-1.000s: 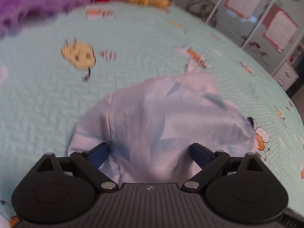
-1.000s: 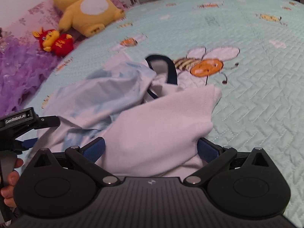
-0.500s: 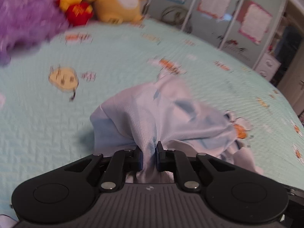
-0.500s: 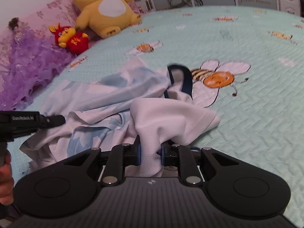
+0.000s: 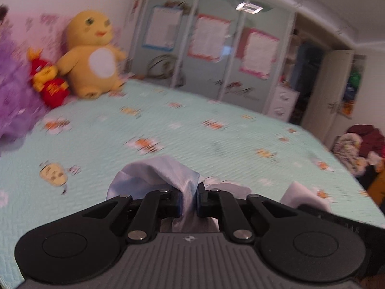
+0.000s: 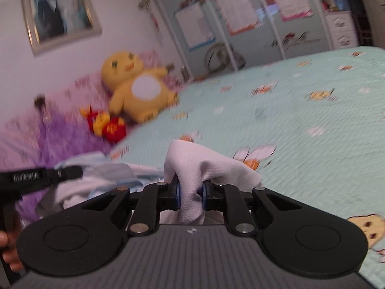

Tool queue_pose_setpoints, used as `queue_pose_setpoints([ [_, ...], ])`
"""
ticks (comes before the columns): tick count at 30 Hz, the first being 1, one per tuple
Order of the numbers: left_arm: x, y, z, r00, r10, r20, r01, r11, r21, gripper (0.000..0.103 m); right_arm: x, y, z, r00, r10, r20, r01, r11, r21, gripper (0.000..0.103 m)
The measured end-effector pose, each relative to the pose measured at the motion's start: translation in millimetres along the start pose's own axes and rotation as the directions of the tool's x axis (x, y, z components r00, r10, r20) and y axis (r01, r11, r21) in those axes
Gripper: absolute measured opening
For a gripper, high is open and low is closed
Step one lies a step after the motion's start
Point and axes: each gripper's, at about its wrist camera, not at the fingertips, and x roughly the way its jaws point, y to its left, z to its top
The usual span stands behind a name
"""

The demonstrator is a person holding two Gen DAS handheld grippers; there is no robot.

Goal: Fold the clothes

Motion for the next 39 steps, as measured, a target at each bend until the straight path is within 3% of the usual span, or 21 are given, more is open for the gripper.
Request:
queue_pose_setpoints([
  [4, -25.5, -46.2, 10.3, 0.996, -0.083, 0.034, 0.081, 0.996, 0.048, 0.008, -58.7, -7.4, 23.1, 0.993, -0.013, 0.117, 0.012, 1.000, 0.005, 0.015],
  [8, -43.8, -92.2, 16.5, 0.983, -0.176, 0.049, 0.174, 0.984, 0.048, 0.008, -116.2, -16.0, 42.1, 0.972, -0.029, 0.235, 0.030, 1.000, 0.001, 0.014],
  [15, -61.1, -161.5, 23.4, 0.962, -0.249, 0.107, 0.240, 0.966, 0.096, 0.008, -195.4, -32.9, 63.9, 0.925, -0.061, 0.374, 0.072, 0.997, -0.017, 0.014],
  [23, -55.5, -212.0, 23.3, 0.945, -0.288, 0.153, 0.266, 0.952, 0.150, 0.008, -233.6, -54.2, 77.1, 0.873, -0.110, 0.475, 0.152, 0.987, -0.050, 0.013],
  [29, -29.4, -232.9, 13.1, 0.948, -0.285, 0.140, 0.261, 0.951, 0.168, 0.008, -236.4, -88.1, 83.9, 0.856, -0.164, 0.490, 0.192, 0.981, -0.007, 0.013],
  [32, 9.2, -227.6, -15.8, 0.975, -0.220, 0.017, 0.216, 0.967, 0.137, 0.009, -221.3, -107.6, 78.7, 0.871, -0.204, 0.448, 0.231, 0.973, -0.007, 0.013],
  [34, 35.5, -223.8, -35.5, 0.982, -0.175, -0.070, 0.182, 0.976, 0.118, 0.009, -205.7, -124.2, 71.4, 0.887, -0.234, 0.397, 0.251, 0.968, 0.011, 0.013],
  [36, 61.7, -220.1, -55.2, 0.979, -0.129, -0.156, 0.146, 0.984, 0.103, 0.009, -185.2, -143.7, 61.0, 0.908, -0.262, 0.328, 0.265, 0.964, 0.038, 0.013],
  [39, 101.1, -214.4, -84.7, 0.957, -0.062, -0.284, 0.090, 0.992, 0.086, 0.009, -148.9, -176.4, 38.3, 0.931, -0.315, 0.186, 0.307, 0.949, 0.073, 0.013],
])
